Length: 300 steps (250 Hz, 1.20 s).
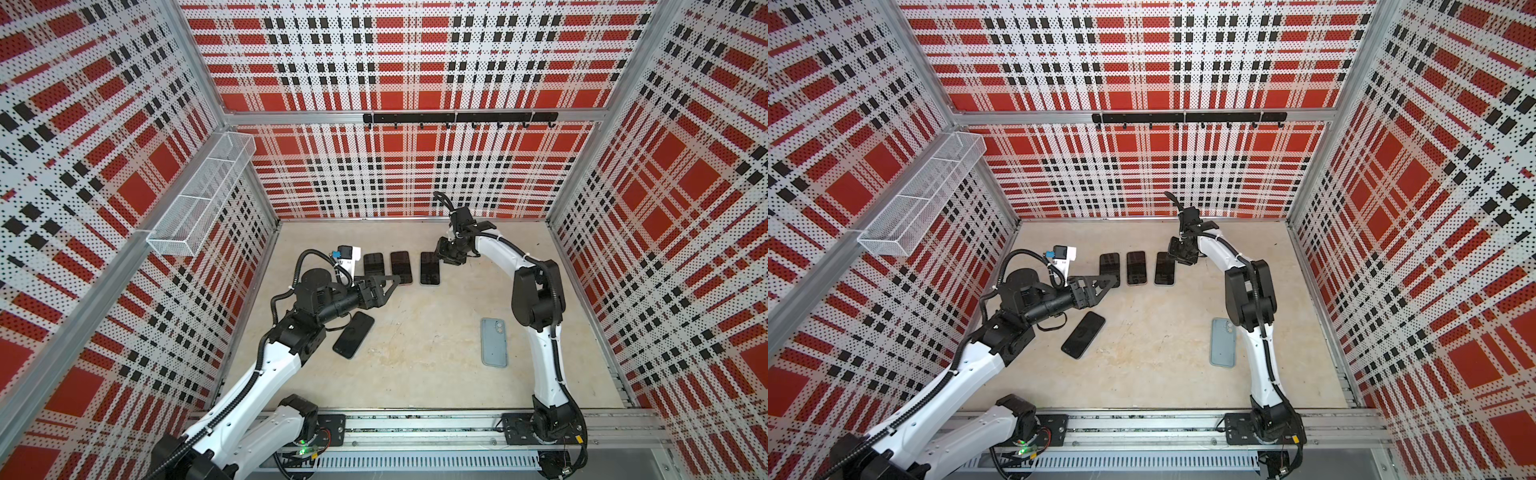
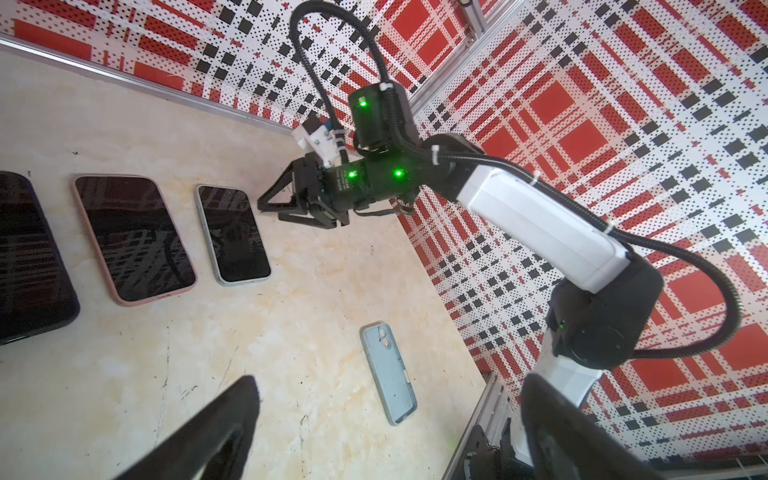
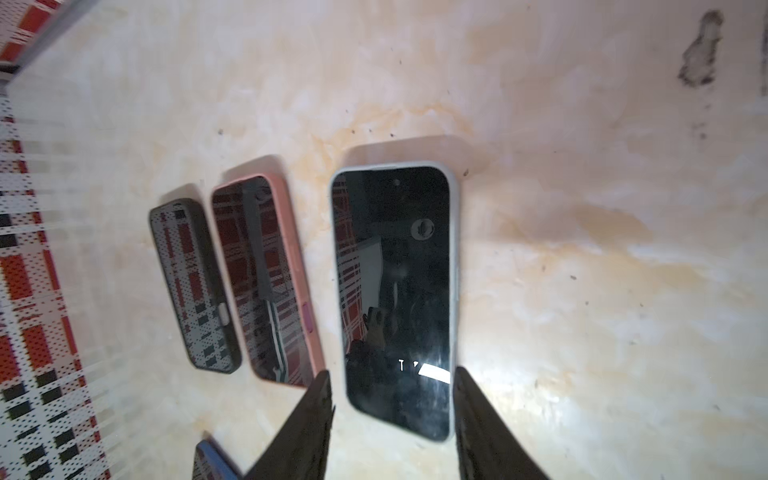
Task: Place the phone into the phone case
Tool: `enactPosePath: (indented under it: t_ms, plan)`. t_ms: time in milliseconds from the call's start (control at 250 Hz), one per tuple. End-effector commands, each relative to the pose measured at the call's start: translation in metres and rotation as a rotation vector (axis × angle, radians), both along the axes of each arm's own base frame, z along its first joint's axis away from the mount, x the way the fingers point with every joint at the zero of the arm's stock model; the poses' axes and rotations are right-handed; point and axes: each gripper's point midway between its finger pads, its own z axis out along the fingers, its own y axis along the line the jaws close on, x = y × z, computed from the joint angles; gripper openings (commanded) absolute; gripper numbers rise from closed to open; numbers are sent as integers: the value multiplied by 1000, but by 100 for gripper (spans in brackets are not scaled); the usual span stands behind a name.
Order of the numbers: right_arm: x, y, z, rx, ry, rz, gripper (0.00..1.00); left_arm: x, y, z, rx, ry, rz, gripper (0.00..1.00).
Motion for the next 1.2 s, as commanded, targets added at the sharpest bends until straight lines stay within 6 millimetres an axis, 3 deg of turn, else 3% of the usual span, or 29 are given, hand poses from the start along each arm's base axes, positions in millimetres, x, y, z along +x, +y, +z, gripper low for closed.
enactPosePath:
  t_ms: [0,144,264,344,424,564,720,812,940,1197]
  plan:
    - [2,3,57,3,-146,-4,49,1,14,-2,42,9,60,99]
    - [-20,13,118,-31,-296,73,48,-1,38,-6,159,1,171,99]
    - [-58,19,172,-70,-467,169,48,-6,64,-3,215,-18,287,100]
    - [-89,13,192,-71,-550,205,48,-9,77,-12,281,42,324,100]
    - [-121,2,204,-41,-602,225,47,-15,88,-35,390,153,341,100]
    - [-170,-19,200,-27,-625,263,47,-32,108,-91,592,410,358,100]
    - [-202,-38,180,-42,-601,274,48,-55,112,-144,794,625,288,100]
    - [-210,-41,173,-35,-604,275,51,-63,102,-171,883,696,222,100]
    - [-212,-36,169,9,-615,285,54,-59,87,-188,1020,710,165,99]
    - [-216,-28,161,55,-594,333,55,-38,107,-234,1270,769,165,99]
